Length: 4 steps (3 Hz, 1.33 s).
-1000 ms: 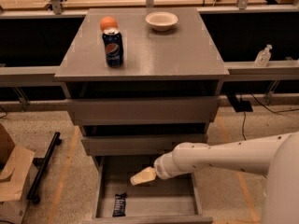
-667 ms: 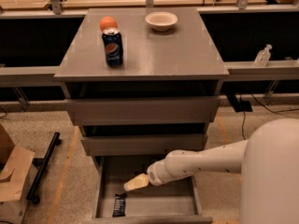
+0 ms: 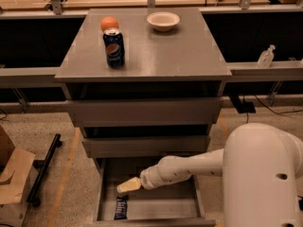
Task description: Pick rxbar blueberry from bottom drawer and place on counter
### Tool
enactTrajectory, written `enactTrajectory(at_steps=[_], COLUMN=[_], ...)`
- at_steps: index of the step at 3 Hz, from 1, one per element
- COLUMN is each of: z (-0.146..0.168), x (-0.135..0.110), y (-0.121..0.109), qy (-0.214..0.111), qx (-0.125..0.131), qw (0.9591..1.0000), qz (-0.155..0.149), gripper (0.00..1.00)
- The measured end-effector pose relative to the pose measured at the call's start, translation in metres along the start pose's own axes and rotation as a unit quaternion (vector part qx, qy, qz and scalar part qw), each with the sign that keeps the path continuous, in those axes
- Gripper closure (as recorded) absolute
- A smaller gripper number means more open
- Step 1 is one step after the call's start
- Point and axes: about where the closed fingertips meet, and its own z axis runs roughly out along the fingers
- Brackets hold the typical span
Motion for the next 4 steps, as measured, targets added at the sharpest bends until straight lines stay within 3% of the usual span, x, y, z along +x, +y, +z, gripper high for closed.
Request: enactTrajectory(at_steps=[2, 4], z=[0.016, 0.069], x=[-0.003, -0.018], y=[-0.007, -0.031], qy=[-0.013, -0.015], qx=[0.007, 0.006], qw=[0.9996, 0.9996], qz=[0.023, 0.024], gripper=[0.00, 0.00])
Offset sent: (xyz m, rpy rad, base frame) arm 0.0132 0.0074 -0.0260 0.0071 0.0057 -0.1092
